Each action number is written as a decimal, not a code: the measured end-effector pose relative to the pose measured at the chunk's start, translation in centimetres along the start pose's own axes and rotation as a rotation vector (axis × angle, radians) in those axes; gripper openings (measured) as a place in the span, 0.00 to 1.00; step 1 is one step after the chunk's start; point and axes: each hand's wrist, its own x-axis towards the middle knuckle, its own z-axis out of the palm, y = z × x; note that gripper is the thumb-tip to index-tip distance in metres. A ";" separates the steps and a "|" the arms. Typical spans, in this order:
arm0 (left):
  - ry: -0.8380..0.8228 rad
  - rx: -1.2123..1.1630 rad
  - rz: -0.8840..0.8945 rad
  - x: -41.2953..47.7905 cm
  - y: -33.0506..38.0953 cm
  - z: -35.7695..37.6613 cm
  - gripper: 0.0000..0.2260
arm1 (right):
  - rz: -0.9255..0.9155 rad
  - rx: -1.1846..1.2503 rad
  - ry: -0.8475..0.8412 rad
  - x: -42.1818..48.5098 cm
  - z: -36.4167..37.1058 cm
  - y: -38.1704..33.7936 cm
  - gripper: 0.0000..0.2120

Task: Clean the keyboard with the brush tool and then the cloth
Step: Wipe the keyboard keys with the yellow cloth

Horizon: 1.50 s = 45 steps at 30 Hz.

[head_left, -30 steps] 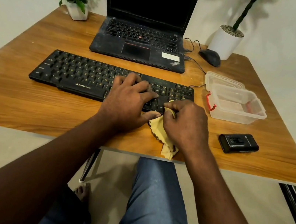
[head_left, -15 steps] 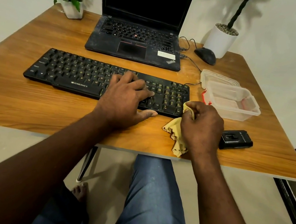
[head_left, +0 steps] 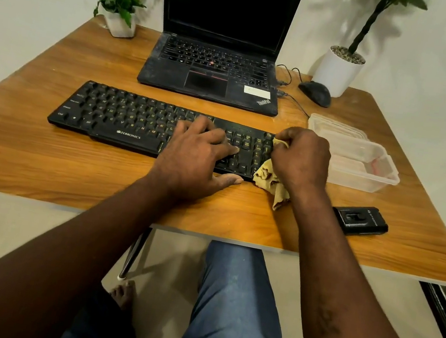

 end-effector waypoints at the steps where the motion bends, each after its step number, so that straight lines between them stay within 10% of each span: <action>1: 0.003 -0.002 0.001 0.0 0.0 0.0 0.34 | -0.010 -0.011 -0.014 0.4 0.2 -0.5 0.14; 15: 0.025 0.004 0.017 -0.1 -0.2 0.2 0.33 | -0.265 -0.314 -0.161 3.9 1.7 -4.1 0.09; 32: 0.037 0.001 0.023 0.0 -0.3 0.4 0.31 | -0.122 -0.123 -0.111 5.0 3.1 -3.7 0.08; 45: 0.013 0.005 0.000 -0.2 -0.3 0.0 0.32 | -0.358 -0.120 -0.440 6.5 2.2 -4.1 0.08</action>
